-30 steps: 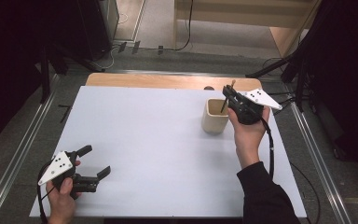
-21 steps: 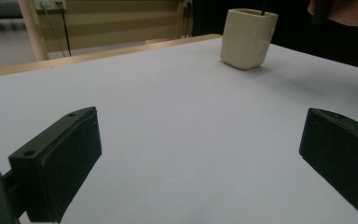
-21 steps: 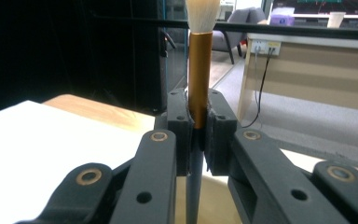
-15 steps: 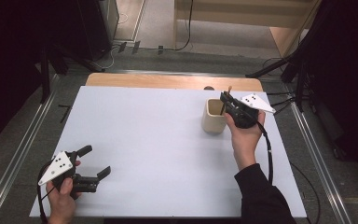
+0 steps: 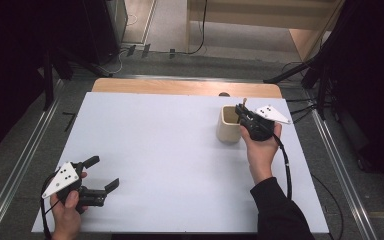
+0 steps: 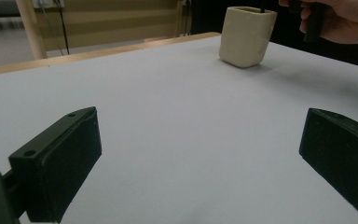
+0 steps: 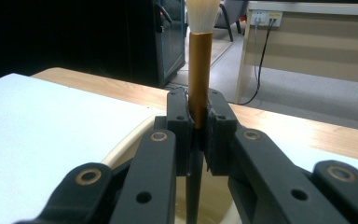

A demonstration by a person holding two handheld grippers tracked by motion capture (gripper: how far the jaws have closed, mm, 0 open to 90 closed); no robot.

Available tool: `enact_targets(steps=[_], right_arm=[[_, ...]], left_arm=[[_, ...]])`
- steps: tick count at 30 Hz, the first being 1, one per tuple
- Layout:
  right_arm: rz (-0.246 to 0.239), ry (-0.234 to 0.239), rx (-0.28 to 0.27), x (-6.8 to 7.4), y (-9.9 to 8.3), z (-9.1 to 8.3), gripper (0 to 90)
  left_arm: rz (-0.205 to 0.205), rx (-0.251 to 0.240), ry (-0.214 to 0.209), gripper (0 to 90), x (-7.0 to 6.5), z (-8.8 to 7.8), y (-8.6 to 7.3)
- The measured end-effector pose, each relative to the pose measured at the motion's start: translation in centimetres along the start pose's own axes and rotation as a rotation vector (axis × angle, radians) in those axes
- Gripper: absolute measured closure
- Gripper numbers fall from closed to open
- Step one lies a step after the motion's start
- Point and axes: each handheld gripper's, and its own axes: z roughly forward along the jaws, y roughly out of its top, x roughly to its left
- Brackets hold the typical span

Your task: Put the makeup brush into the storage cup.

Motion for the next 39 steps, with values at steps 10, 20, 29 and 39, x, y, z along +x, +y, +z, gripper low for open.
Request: enact_targets(steps=[10,20,29,39], right_arm=[[0.018,-0.004,0.015,-0.1,-0.8,0.0,69.2],[0.012,-0.103,0.036,0.5,0.2,-2.0,10.9],[0.007,-0.059,0.028,1.0,-0.6,-4.1,0.0],[-0.003,-0.024,0.04,1.2,-2.1,-6.3,0.0]], left_arm=[[0.001,0.0,-0.001,0.0,0.0,0.0,0.0],[0.0,-0.001,-0.001,0.0,0.0,0.0,0.0],[-0.002,-0.002,0.001,0.0,-0.1,0.1,0.0],[-0.002,-0.005,0.003,0.0,-0.1,0.0,0.0]])
